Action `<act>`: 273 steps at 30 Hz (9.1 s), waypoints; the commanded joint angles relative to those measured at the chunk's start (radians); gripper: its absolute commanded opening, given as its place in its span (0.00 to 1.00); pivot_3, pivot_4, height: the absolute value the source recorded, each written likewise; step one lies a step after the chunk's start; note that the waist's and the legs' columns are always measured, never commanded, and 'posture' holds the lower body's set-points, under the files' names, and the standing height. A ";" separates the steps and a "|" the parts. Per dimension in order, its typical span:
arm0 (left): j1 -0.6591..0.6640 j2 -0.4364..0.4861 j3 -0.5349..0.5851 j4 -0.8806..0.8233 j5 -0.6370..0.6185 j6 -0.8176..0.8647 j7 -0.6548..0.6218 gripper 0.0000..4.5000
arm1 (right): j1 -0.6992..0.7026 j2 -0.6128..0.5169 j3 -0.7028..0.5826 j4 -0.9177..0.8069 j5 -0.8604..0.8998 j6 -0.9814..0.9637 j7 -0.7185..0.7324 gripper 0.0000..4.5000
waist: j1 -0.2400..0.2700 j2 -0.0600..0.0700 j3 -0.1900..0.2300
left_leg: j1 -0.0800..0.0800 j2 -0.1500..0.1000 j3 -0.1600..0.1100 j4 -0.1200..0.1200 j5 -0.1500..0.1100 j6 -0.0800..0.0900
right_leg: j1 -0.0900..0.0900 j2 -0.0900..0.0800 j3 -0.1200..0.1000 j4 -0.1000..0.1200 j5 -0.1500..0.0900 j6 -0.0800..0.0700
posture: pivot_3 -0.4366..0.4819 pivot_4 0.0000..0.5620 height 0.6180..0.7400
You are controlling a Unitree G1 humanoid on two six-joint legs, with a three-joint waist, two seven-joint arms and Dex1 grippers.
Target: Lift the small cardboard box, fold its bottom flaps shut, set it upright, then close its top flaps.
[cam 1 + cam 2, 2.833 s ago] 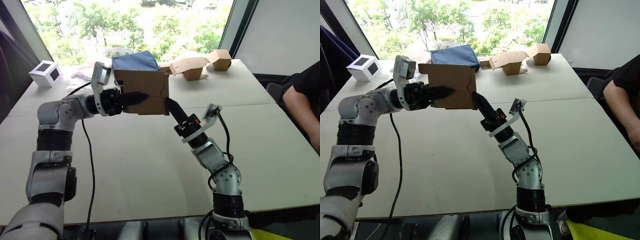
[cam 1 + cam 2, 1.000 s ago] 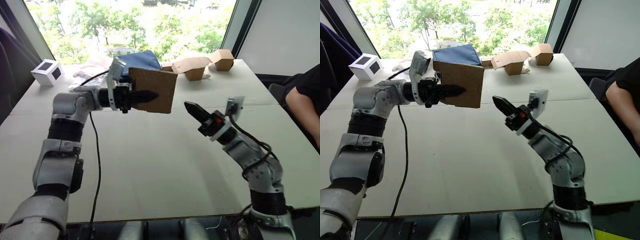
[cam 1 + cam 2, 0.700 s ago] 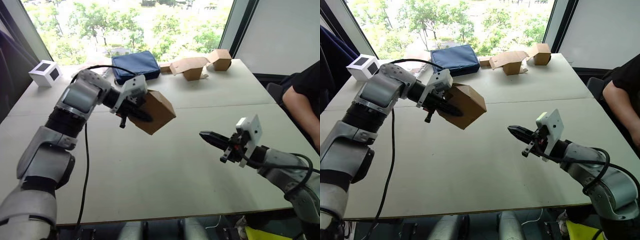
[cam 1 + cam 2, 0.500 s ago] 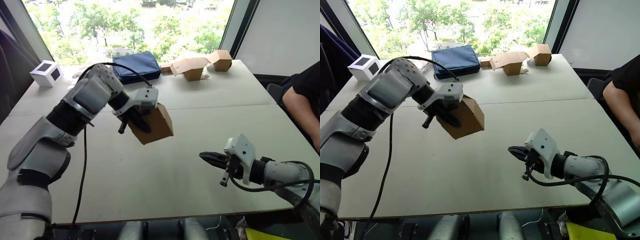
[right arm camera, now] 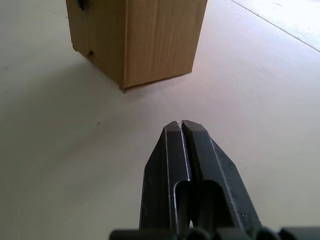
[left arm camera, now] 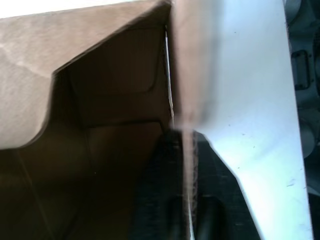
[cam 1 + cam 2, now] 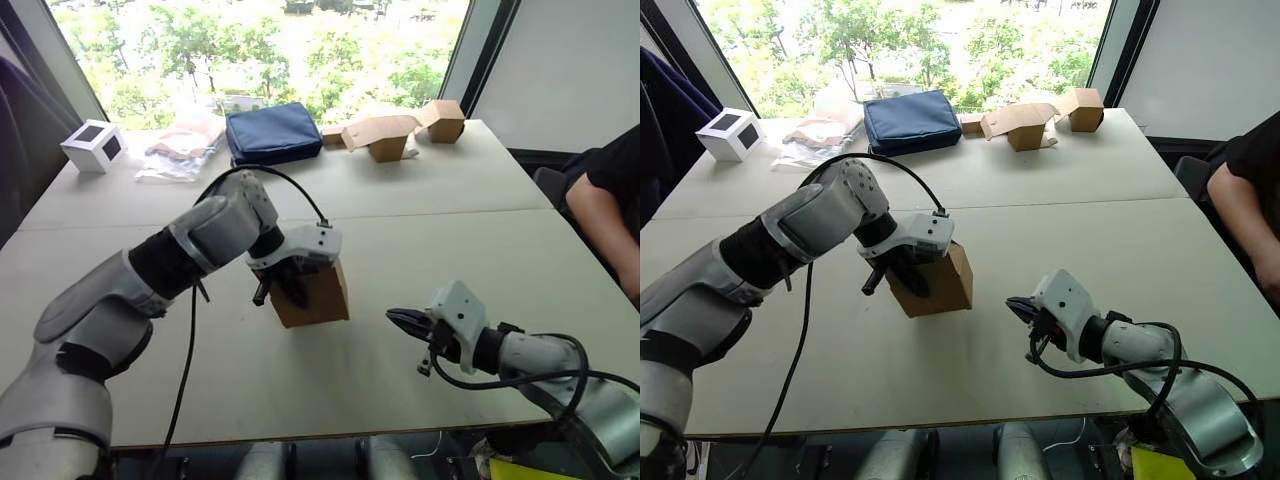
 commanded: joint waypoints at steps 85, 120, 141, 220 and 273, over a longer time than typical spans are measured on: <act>0.747 0.124 0.828 -0.226 -0.469 0.007 0.547 0.02 | -0.328 0.119 -0.005 0.248 0.003 0.088 0.244 0.00 | 0.020 0.000 0.000 | 0.001 -0.003 0.000 0.000 0.000 -0.002 | 0.000 -0.006 -0.001 0.001 0.000 0.001 | 0.48 0.27 1.00; 0.637 0.049 0.635 -0.127 -0.351 -0.182 0.482 0.02 | -0.476 0.220 0.181 0.374 -0.003 0.014 0.312 0.00 | 0.011 0.000 0.000 | 0.000 -0.003 0.000 -0.001 0.001 -0.002 | -0.001 -0.005 -0.001 0.001 0.000 0.001 | 0.48 0.27 1.00; 0.695 0.084 0.688 -0.205 -0.375 -0.203 0.461 0.02 | -0.434 0.221 0.159 0.324 0.006 0.018 0.322 0.00 | 0.000 0.000 0.000 | 0.001 -0.002 0.000 -0.001 0.001 -0.002 | -0.001 -0.005 -0.001 0.001 0.000 0.001 | 0.48 0.27 1.00; 0.772 0.107 0.863 -0.233 -0.402 -0.101 0.285 0.02 | -0.523 0.237 0.365 0.292 -0.200 -0.065 0.277 0.00 | 0.000 0.000 0.000 | -0.001 -0.003 0.000 0.000 0.000 -0.001 | -0.003 -0.006 -0.001 0.003 0.000 0.001 | 0.48 0.27 1.00; 0.734 0.008 0.818 -0.173 -0.549 -0.103 0.482 0.02 | -0.561 0.291 0.328 0.299 -0.237 0.013 0.190 0.00 | 0.001 0.000 0.000 | 0.000 -0.003 0.000 -0.001 0.001 -0.002 | -0.003 -0.006 -0.001 0.002 0.000 0.000 | 0.48 0.27 1.00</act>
